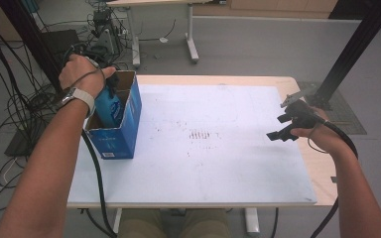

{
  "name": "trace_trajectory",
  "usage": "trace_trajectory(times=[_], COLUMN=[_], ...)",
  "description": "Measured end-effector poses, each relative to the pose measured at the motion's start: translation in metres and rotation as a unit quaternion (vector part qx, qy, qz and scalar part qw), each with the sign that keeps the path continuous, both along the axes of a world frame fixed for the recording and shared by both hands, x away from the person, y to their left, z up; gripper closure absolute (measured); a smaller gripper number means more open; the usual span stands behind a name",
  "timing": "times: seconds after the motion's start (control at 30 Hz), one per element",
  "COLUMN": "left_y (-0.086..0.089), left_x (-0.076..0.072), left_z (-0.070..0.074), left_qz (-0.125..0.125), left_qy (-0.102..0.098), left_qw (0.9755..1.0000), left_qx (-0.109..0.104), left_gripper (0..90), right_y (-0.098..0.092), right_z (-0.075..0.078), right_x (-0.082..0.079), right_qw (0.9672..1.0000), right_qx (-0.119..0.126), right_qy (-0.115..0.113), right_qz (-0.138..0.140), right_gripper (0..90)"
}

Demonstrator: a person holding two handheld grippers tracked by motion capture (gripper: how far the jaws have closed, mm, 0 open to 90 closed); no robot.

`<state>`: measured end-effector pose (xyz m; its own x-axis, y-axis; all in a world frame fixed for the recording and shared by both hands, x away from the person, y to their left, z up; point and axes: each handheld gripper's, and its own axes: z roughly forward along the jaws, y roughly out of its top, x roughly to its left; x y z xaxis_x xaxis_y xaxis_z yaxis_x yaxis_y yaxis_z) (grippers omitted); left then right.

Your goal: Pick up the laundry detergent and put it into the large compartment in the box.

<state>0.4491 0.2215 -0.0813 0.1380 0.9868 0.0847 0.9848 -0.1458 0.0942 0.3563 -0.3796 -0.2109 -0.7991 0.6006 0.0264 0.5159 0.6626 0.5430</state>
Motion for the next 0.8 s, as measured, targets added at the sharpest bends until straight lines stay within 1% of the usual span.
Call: trace_trajectory(times=[0.1,0.17,0.43,0.57,0.63,0.7,0.8], left_y=[0.000,0.001,-0.001,-0.002,-0.002,-0.002,-0.002], left_x=[-0.001,0.000,0.000,-0.002,0.000,-0.002,-0.002], left_z=[-0.003,-0.005,-0.010,-0.013,-0.015,-0.017,-0.018], left_qz=[0.002,0.000,0.000,0.000,-0.001,0.000,0.000], left_qy=[-0.003,0.000,-0.001,-0.005,0.000,-0.004,-0.004], left_qw=[1.0000,1.0000,1.0000,1.0000,1.0000,1.0000,1.0000], left_qx=[0.000,-0.001,0.002,0.002,0.003,0.004,0.005], left_gripper=[37.8,37.8,37.8,37.8,37.8,37.8,37.8], right_y=[-0.001,-0.001,-0.002,-0.001,-0.001,-0.002,-0.002], right_z=[-0.001,-0.001,-0.003,-0.002,-0.002,-0.003,-0.003], right_x=[0.000,0.000,-0.001,-0.001,-0.001,-0.002,-0.003], right_qw=[1.0000,1.0000,1.0000,1.0000,1.0000,1.0000,1.0000], right_qx=[0.000,0.000,0.001,0.002,0.001,0.001,0.001], right_qy=[0.001,0.000,0.001,0.001,0.002,0.001,0.002], right_qz=[-0.001,-0.001,-0.002,-0.002,-0.002,-0.003,-0.004], right_gripper=[12.5,12.5,12.4,12.5,12.4,12.5,12.5])
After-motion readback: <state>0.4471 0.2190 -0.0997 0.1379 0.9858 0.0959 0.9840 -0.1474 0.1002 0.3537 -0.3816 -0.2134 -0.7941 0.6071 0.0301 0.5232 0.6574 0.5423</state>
